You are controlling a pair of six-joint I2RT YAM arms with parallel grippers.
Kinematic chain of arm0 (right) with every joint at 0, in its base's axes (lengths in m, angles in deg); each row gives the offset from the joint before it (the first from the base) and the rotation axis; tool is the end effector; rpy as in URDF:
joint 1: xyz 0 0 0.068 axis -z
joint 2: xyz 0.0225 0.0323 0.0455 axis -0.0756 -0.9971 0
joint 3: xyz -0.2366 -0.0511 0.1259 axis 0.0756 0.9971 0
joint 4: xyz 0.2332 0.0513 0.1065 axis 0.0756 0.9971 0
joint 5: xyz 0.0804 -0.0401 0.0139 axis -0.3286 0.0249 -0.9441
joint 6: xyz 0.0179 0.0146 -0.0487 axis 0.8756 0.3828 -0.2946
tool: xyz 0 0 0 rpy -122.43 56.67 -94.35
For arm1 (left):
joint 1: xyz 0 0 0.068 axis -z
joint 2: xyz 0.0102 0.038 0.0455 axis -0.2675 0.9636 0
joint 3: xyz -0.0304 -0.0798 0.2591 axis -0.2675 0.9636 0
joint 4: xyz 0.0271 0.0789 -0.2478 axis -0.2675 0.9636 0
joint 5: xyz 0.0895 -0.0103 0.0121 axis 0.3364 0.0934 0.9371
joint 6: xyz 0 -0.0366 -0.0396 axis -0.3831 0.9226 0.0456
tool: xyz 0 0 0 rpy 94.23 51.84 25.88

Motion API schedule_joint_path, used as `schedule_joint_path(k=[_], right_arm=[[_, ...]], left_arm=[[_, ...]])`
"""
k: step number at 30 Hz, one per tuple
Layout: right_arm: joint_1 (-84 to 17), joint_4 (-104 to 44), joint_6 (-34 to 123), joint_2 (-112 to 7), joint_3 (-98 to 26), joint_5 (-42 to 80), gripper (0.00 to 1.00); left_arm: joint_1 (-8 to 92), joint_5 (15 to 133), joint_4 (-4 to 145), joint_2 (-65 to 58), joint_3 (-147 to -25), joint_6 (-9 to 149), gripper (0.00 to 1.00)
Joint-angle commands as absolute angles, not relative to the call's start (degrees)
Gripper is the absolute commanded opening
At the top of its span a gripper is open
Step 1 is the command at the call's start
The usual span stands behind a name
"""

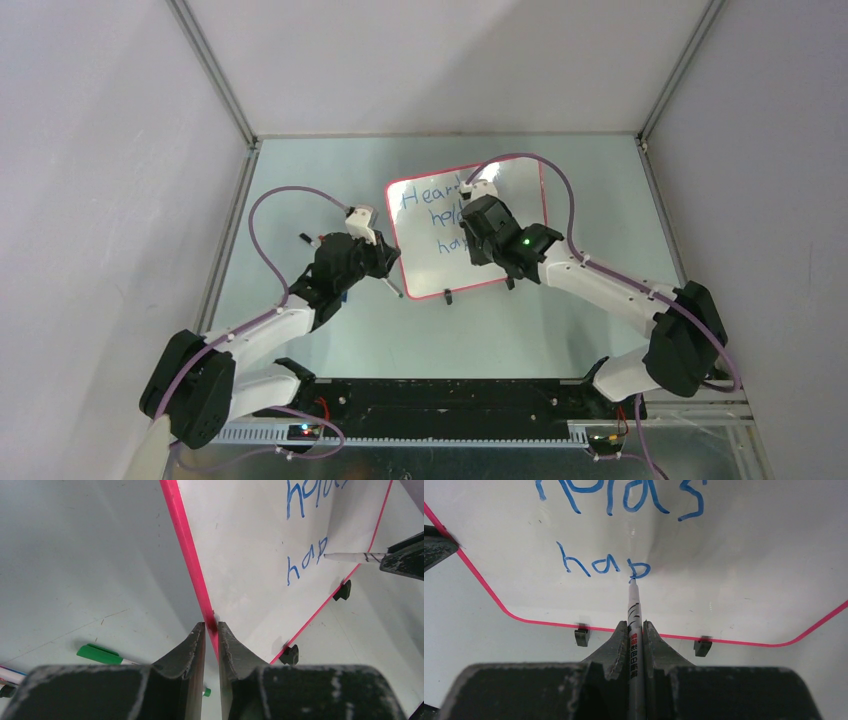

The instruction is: Write a sentence on the whiteboard

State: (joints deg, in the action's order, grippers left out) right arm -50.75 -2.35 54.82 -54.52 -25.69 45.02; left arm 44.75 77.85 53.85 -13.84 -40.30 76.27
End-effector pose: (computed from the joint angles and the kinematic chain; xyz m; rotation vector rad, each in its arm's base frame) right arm 0.2252 0.2202 0.2815 -0.4428 2.2816 0.1753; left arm 0.2081 -0.1197 0.2083 0.2501 1.9566 -0.6240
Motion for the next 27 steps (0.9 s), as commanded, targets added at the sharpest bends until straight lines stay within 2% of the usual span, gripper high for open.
schedule_joint_path(k=[1, 27], right_arm=[[-50.6, -2.0, 54.8, -50.6, -27.6, 46.2, 0.00], [-48.0, -4.7, 54.2, -52.8, -27.5, 46.6, 0.00]], left_arm=[[45.0, 78.4, 52.7, -15.2, -41.0, 74.9, 0.20], [45.0, 78.4, 52.7, -15.3, -41.0, 74.9, 0.20]])
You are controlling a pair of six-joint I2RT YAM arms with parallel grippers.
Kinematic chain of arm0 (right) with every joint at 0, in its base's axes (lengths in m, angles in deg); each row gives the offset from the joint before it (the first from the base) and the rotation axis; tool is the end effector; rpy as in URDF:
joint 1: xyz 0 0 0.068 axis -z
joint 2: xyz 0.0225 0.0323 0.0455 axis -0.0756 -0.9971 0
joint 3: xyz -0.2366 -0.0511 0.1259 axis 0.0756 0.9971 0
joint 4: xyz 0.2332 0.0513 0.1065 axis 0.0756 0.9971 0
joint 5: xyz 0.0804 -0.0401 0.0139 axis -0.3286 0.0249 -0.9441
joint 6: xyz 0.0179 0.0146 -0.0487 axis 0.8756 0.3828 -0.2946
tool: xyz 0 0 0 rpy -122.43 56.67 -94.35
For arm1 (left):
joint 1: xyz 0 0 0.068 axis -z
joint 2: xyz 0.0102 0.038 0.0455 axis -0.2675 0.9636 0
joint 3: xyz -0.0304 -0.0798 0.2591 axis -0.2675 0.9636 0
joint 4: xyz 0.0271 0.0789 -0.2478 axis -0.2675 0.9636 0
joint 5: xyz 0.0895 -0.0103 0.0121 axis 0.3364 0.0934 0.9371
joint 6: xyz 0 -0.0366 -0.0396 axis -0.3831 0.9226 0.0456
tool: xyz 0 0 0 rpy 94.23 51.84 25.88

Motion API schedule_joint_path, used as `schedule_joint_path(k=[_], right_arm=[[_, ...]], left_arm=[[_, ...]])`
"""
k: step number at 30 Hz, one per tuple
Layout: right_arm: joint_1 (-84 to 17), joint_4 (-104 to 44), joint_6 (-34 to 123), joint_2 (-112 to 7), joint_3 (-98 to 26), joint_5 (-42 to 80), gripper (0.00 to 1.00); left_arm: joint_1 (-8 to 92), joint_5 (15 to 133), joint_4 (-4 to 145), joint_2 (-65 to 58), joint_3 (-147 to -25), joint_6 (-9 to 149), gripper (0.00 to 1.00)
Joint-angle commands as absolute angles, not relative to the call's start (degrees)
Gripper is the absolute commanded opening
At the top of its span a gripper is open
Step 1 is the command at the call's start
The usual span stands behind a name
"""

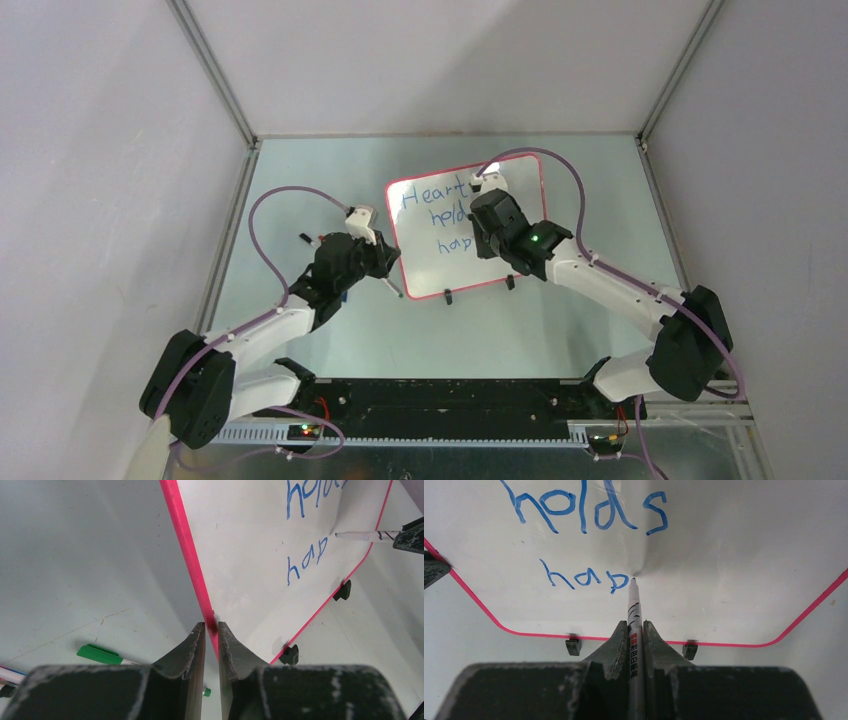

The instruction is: Write a sentence on the whiteboard

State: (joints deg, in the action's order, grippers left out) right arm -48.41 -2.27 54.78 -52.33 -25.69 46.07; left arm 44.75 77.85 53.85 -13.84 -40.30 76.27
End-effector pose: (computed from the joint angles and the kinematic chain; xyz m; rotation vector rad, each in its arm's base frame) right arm 0.2295 0.2056 0.2927 -0.3732 2.2532 0.1582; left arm 0.2081 -0.1197 0.2083 0.2501 1.9566 -0.6240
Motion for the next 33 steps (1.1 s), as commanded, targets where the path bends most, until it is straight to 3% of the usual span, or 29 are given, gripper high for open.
schedule_joint_path(k=[1, 33], right_arm=[[-47.9, -4.8, 54.1, -52.9, -27.5, 46.4, 0.00], [-47.5, -1.7, 55.9, -55.1, -26.9, 45.8, 0.00]], left_arm=[[45.0, 78.4, 52.7, -15.3, -41.0, 74.9, 0.20], [45.0, 78.4, 52.7, -15.3, -41.0, 74.9, 0.20]])
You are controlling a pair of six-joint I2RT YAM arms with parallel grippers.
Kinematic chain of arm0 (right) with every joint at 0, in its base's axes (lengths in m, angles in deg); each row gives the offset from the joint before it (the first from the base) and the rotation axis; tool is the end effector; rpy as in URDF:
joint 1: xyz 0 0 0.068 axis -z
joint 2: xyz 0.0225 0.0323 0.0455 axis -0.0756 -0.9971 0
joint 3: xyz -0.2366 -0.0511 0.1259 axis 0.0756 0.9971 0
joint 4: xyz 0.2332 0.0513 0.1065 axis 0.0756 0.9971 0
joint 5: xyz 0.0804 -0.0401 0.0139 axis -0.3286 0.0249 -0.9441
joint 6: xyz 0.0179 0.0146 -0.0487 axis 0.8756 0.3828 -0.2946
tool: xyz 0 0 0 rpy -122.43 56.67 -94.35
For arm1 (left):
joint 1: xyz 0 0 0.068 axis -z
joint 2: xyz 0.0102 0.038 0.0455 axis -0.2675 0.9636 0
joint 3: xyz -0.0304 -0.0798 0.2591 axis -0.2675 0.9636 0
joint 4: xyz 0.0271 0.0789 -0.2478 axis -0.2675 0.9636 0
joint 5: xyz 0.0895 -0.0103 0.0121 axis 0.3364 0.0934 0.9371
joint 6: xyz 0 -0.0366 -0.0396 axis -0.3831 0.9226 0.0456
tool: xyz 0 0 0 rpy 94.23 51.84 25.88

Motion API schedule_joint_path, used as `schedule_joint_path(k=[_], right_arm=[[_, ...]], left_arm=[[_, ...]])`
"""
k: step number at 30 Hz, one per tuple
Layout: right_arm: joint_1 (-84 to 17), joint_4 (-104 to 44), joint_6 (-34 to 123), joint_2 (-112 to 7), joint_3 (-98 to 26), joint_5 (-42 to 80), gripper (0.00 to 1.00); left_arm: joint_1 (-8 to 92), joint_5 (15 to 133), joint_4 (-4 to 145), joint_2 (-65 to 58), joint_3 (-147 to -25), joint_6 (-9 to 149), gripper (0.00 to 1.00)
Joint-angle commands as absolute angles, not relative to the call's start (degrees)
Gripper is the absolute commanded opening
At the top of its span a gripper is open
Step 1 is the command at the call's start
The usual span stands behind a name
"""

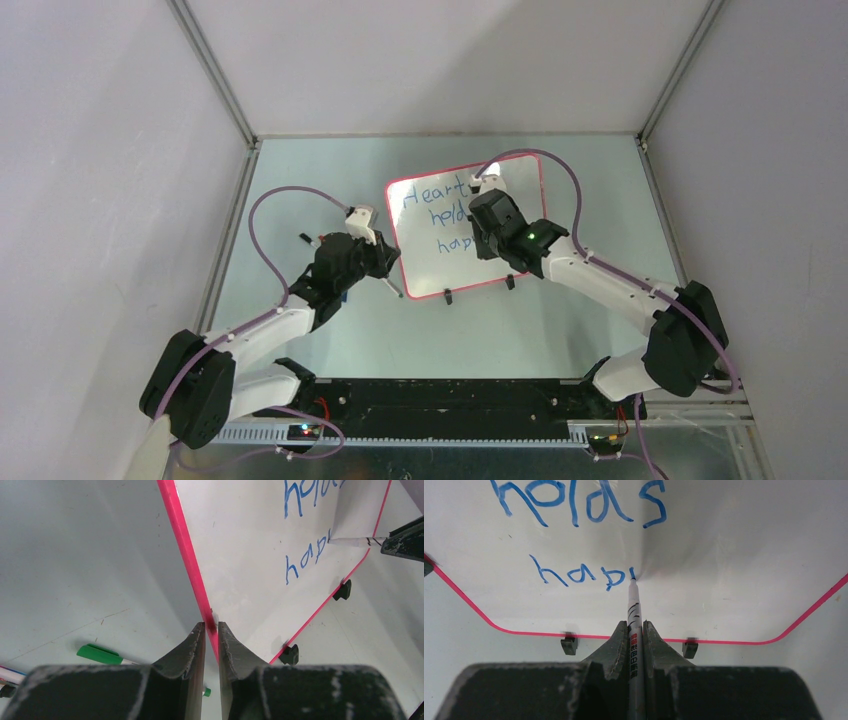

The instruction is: Write a sentence on the whiteboard

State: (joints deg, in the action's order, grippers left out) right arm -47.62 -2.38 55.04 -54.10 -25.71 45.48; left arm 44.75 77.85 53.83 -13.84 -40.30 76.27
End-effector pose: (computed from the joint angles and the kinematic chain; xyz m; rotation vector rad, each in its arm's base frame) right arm 0.2362 0.2065 0.2839 -0.3684 2.2827 0.1464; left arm 0.2081 -0.1197 0.2084 0.2500 1.9562 -0.6241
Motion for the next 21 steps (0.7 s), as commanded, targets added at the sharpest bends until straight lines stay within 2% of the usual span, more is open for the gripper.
schedule_joint_path(k=[1, 21], right_arm=[[-47.5, -1.7, 55.9, -55.0, -26.4, 45.8, 0.00], [-48.7, -1.0, 56.9, -53.5, -23.3, 45.1, 0.00]], left_arm=[[45.0, 78.4, 52.7, -15.4, -41.0, 74.9, 0.20], [45.0, 78.5, 52.6, -15.2, -41.0, 75.0, 0.20]])
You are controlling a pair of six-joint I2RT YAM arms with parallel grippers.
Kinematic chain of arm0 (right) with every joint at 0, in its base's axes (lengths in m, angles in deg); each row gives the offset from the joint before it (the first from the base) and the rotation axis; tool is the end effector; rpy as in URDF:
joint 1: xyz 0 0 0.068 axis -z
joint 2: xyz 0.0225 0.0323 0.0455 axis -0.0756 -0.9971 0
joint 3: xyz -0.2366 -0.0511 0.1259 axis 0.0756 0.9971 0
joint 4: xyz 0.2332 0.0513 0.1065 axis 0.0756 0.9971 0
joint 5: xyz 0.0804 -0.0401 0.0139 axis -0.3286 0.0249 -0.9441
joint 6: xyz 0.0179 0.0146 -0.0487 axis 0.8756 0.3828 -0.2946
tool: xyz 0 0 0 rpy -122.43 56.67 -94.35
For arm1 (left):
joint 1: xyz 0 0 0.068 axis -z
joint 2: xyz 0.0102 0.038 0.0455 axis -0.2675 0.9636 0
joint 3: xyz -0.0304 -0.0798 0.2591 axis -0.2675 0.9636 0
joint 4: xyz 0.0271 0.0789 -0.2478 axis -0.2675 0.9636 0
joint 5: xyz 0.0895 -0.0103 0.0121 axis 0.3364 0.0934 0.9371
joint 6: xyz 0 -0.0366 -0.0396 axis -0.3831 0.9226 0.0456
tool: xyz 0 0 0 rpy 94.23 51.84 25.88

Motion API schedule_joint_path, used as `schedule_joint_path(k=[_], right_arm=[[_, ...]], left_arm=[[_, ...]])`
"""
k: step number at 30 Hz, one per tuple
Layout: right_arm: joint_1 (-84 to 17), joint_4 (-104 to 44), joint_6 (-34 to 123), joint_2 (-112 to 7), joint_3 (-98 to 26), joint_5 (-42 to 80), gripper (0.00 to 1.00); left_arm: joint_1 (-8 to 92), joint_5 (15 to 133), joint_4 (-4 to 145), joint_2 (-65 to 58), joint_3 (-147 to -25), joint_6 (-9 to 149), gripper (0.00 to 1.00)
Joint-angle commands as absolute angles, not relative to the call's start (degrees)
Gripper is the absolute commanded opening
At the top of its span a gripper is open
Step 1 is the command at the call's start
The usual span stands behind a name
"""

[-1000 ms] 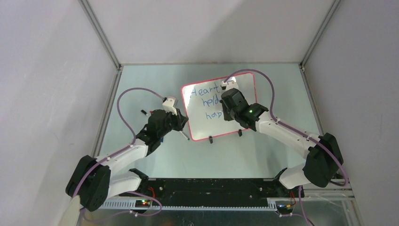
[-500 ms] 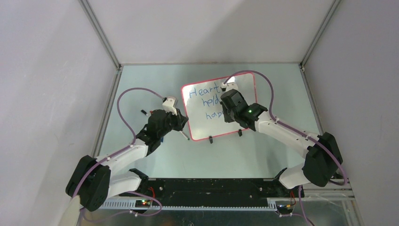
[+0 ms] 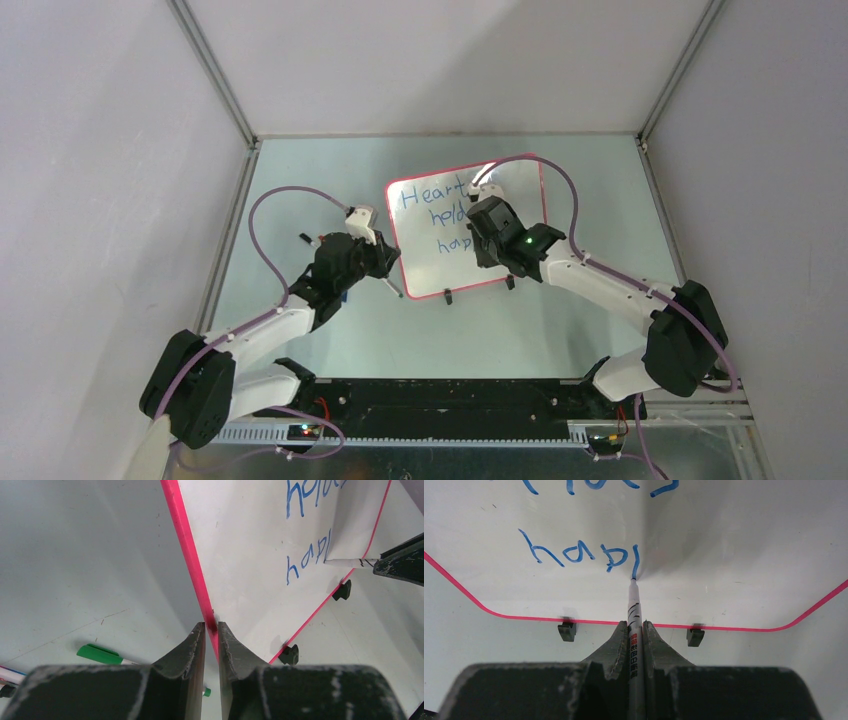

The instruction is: Write a sentence on the whiteboard

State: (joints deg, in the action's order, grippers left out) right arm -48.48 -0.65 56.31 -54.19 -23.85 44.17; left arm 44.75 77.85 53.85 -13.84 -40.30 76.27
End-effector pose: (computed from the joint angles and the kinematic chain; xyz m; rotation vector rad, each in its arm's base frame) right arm 0.2289 0.2070 0.2705 -0.3951 2.3448 0.1481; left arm 0.2081 -0.1197 0.2083 0.2501 1.9566 -0.6240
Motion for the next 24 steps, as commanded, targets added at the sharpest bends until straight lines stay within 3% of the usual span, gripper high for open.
schedule_joint_path(k=[1, 24], right_arm=[[-48.8, -1.0, 56.9, -53.4, -23.4, 45.1, 0.00], [-46.8, -4.4, 54.6, -50.9, -26.6, 44.7, 0.00]], left_arm=[[45.0, 78.4, 52.7, -15.2, -41.0, 75.0, 0.20], [45.0, 78.5, 52.6, -15.2, -41.0, 75.0, 0.20]])
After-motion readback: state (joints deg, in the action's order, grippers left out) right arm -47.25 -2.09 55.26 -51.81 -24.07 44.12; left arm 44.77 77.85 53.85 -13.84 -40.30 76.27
